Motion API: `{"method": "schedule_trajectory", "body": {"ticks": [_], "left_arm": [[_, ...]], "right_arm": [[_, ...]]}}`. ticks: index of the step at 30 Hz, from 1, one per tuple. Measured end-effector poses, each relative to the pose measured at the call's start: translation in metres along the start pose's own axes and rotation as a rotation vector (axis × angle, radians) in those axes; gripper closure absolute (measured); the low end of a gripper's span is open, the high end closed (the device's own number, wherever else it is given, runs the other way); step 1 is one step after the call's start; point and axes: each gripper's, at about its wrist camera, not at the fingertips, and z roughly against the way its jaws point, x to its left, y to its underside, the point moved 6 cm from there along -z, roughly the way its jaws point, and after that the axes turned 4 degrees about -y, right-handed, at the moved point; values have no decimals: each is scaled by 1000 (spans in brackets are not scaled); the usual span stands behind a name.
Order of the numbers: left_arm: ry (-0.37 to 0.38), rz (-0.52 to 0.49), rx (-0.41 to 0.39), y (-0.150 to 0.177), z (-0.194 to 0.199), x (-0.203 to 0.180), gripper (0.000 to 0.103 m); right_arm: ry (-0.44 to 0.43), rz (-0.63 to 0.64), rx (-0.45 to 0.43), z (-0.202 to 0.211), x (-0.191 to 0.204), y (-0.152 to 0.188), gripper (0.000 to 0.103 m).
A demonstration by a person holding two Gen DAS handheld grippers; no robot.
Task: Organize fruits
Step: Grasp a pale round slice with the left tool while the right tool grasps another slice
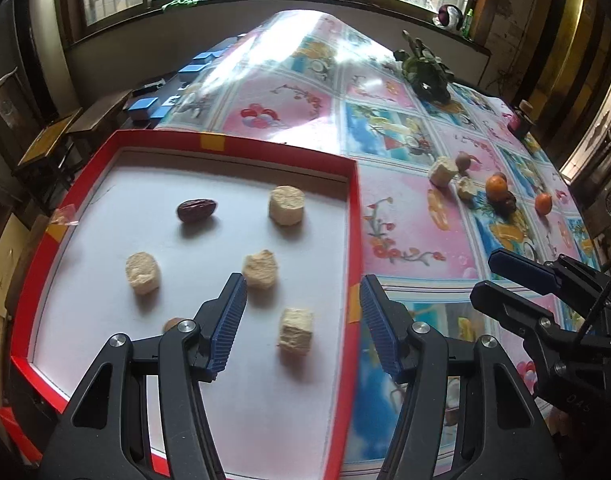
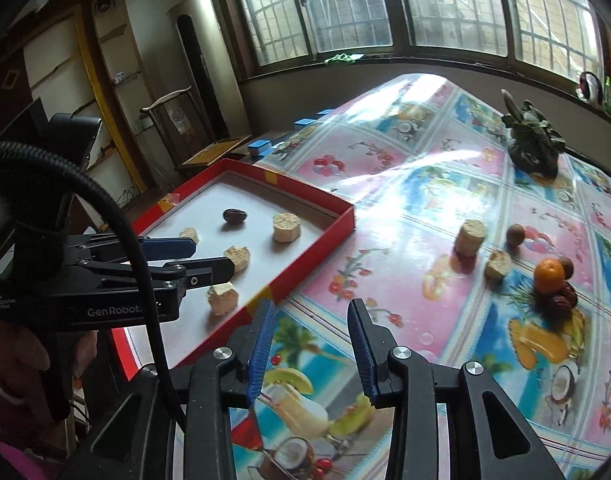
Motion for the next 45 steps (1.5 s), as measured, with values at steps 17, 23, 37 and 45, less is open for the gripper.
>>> {"method": "schedule_trajectory", "body": {"ticks": [17, 23, 37, 45], "left_arm": [[107, -82, 57, -47, -42, -101, 44], [114, -85, 62, -73, -65, -124, 44], [118, -72, 125, -107, -124, -148, 44], [114, -56, 138, -109, -128, -138, 44]], "right_arm": [[169, -166, -19, 47, -114, 29, 63], [181, -148, -19, 53, -129, 27, 63], [150, -180, -18, 49, -148, 31, 62], [131, -107, 28, 23, -137, 10, 62]]}}
